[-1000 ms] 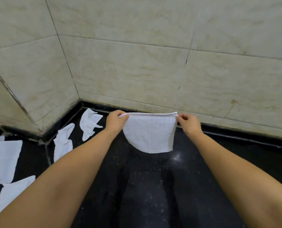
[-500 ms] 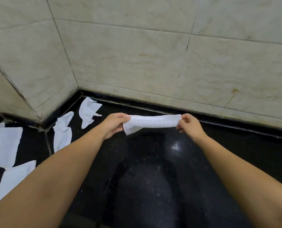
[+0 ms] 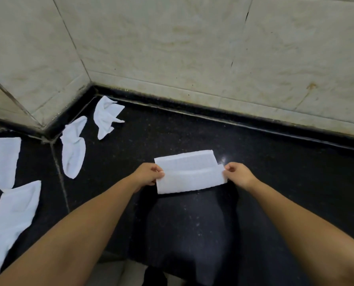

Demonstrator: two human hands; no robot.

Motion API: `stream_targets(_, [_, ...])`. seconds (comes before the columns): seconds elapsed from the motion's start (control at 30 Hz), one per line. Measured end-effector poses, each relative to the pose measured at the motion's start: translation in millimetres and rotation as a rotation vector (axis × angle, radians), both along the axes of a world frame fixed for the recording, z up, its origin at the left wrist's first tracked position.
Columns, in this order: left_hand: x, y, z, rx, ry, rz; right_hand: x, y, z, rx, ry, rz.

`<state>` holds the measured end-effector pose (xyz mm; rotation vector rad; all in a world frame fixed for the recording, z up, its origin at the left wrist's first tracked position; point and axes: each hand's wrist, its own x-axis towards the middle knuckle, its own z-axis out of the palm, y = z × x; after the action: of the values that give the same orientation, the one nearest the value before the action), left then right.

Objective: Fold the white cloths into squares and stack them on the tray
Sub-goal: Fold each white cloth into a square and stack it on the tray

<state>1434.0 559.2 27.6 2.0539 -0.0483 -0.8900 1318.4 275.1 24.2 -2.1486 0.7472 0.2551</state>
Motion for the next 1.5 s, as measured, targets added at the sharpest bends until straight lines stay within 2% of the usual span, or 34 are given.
stream_targets(0.1, [18.2, -9.6, -4.5, 0.035, -0.169, 0.035, 26.1, -0.5, 3.4, -0.038, -0.023, -0.019])
stream_targets(0.23, [42.6, -20.8, -13.6, 0.194, -0.342, -0.028, 59.5, -1.7, -1.9, -0.075, -0.006, -0.049])
stream_targets(0.37, [57.5, -24.5, -28.1, 0.294, -0.426, -0.084, 79.0, -1.2, -14.6, -0.143, 0.053, -0.068])
stream_targets(0.57, [62.0, -26.8, -37.3, 0.422, -0.537, -0.142, 82.9, 1.0, -26.6, -0.381, 0.144, -0.013])
stream_targets(0.67, [60.8, -27.4, -37.2, 0.444, -0.582, -0.234, 82.5, 5.8, -23.7, -0.468, 0.108, 0.018])
stream_targets(0.77, [61.1, -31.0, -32.9, 0.479, -0.551, -0.317, 77.6, 22.9, -13.0, -0.542, 0.002, 0.129])
stream_targets(0.9, [57.9, -27.7, -27.0, 0.554, -0.516, -0.428, 58.1, 80.2, -3.6, -0.426, -0.14, 0.432])
stream_targets(1.07, [46.4, -7.1, -28.3, 0.443, -0.4, -0.302, 19.6, 157.2, -16.6, -0.371, -0.311, 0.727])
stream_targets(1.3, [36.5, 5.9, -28.2, 0.279, -0.26, -0.062, 17.3, 190.2, -31.2, -0.494, -0.149, 0.587])
stream_targets(1.43, [37.1, 10.2, -25.2, 0.132, -0.18, -0.047, 27.1, 192.0, -27.2, -0.495, -0.09, 0.581])
stream_targets(1.5, [37.8, 6.7, -17.1, 0.028, -0.061, -0.037, 28.6, 185.4, -21.7, -0.422, -0.084, 0.524])
